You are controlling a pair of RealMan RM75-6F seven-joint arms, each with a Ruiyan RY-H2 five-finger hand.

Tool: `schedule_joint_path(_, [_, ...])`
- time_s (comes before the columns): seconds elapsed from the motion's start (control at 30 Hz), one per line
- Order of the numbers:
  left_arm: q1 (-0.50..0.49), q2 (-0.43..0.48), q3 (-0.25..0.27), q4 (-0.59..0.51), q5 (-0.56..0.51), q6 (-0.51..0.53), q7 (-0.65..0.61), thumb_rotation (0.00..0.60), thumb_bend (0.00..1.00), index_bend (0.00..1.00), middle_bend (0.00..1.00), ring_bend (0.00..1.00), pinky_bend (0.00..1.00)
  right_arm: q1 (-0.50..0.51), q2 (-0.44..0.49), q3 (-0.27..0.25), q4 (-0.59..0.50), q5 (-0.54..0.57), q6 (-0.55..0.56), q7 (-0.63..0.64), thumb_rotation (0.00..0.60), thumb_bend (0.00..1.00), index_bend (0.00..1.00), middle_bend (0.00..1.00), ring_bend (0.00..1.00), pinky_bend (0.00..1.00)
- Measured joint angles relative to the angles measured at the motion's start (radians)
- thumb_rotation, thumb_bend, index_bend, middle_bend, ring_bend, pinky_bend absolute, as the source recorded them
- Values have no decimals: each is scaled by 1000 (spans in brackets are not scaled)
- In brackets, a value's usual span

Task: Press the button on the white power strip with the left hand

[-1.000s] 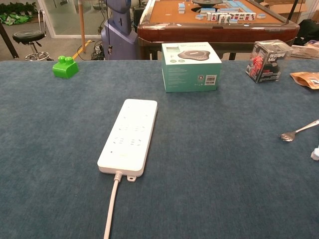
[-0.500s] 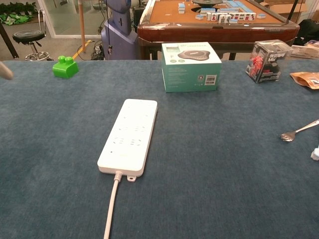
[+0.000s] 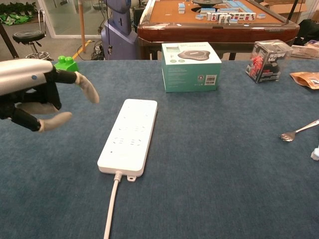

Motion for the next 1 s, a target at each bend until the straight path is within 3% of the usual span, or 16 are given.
schedule_joint_path(0.47, [-85, -95, 2, -25, -117, -119, 178, 600, 578, 265, 1000, 1000, 1000, 2, 7, 5, -10, -3, 10, -3, 600, 377, 489, 356, 415, 629])
schedule_joint_path(1.0, [-148, -167, 9, -19, -266, -188, 318, 600, 579, 259, 1000, 1000, 1000, 10, -8, 0, 12, 4, -13, 7, 600, 376, 489, 356, 415, 629])
